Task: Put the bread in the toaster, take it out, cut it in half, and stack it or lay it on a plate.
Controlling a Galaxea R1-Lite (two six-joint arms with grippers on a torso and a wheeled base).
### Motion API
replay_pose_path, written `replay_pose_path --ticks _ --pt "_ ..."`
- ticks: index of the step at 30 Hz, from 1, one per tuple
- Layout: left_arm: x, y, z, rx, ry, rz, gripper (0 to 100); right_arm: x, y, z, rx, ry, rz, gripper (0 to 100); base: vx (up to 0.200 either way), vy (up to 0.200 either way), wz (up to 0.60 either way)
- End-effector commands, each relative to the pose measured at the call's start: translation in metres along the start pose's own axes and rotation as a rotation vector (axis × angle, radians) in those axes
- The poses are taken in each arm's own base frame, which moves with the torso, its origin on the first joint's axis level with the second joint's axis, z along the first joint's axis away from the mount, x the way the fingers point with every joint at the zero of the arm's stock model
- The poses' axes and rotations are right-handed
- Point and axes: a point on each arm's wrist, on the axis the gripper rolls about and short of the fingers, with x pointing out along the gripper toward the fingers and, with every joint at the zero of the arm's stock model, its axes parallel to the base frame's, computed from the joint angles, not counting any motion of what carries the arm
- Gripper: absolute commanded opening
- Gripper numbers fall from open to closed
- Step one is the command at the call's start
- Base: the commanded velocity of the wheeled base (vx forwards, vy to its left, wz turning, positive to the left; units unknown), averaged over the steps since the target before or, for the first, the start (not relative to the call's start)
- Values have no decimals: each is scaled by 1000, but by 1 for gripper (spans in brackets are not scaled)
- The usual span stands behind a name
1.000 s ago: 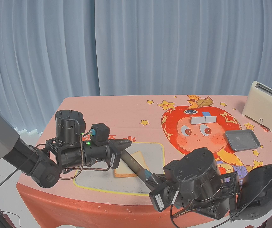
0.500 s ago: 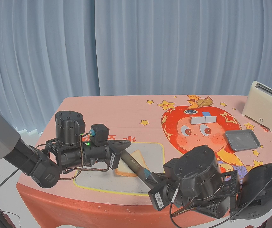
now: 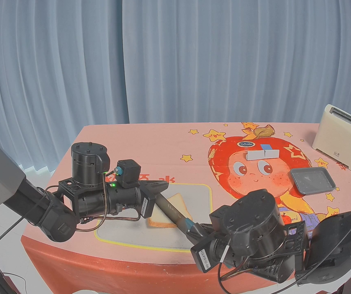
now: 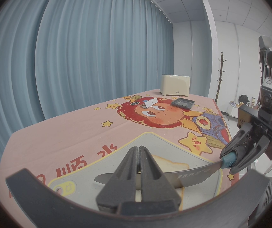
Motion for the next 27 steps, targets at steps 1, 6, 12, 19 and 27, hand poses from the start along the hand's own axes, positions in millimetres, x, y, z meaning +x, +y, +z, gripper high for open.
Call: replay_pose_path --ticks 1,6,12,19,27 --pt "-2 0 5 6 -19 2 0 4 1 -4 -9 19 -3 0 0 0 0" --pt "-4 -1 8 11 -32 2 0 3 2 -2 -1 12 -1 0 0 0 0" --pt "-2 1 4 4 -16 6 0 3 1 -1 1 9 -2 0 0 0 0" --pt "-1 -1 0 -1 1 0 0 -2 0 2 7 -9 1 0 0 0 0" --pt "-3 -6 -6 -7 24 -15 0 -11 -4 8 13 -33 5 0 0 0 0"
